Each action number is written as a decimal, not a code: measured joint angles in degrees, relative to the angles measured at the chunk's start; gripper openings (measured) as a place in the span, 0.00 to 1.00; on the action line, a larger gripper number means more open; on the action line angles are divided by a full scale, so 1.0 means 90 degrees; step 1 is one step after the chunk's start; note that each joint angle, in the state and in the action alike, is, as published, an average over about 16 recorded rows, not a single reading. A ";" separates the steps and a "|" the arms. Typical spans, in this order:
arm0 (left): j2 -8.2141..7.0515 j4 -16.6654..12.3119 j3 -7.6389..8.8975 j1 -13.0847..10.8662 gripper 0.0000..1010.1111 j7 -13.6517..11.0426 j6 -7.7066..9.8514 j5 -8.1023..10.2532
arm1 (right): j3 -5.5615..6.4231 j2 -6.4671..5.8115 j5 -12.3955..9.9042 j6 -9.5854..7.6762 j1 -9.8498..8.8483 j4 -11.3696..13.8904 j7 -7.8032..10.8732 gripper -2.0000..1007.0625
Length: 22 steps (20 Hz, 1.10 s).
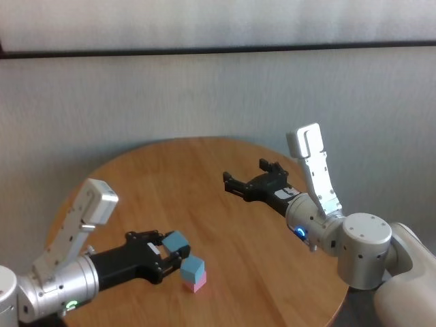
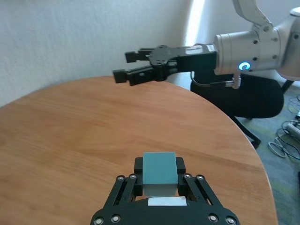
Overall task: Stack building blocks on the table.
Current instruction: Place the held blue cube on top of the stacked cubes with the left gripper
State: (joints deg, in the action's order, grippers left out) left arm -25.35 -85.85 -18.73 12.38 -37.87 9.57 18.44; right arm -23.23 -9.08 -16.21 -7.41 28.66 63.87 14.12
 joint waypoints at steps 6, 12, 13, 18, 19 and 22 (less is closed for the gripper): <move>-0.0063 0.0042 -0.0307 0.0086 0.39 -0.0119 -0.0012 -0.0016 | 0.0000 0.0000 0.0000 0.0000 0.0000 0.0000 0.0000 1.00; -0.0066 0.0169 -0.0528 0.0212 0.39 -0.0094 -0.0033 -0.0072 | 0.0000 0.0000 0.0000 0.0000 0.0000 0.0000 0.0000 1.00; -0.0068 0.0191 -0.0564 0.0238 0.39 -0.0089 -0.0040 -0.0084 | 0.0000 0.0000 0.0000 0.0000 0.0000 0.0000 0.0000 1.00; -0.0088 0.0292 -0.0722 0.0367 0.39 -0.0065 -0.0083 -0.0133 | 0.0000 0.0000 0.0000 0.0000 0.0000 0.0000 0.0000 1.00; -0.0092 0.0311 -0.0751 0.0394 0.39 -0.0060 -0.0093 -0.0142 | 0.0000 0.0000 0.0000 0.0000 0.0000 0.0000 0.0000 1.00; -0.0107 0.0368 -0.0836 0.0474 0.39 -0.0046 -0.0122 -0.0169 | 0.0000 0.0000 0.0000 0.0000 0.0000 0.0000 0.0000 1.00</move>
State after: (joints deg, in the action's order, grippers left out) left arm -26.32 -82.54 -26.25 16.65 -38.28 8.47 16.92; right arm -23.23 -9.08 -16.21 -7.41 28.66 63.87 14.12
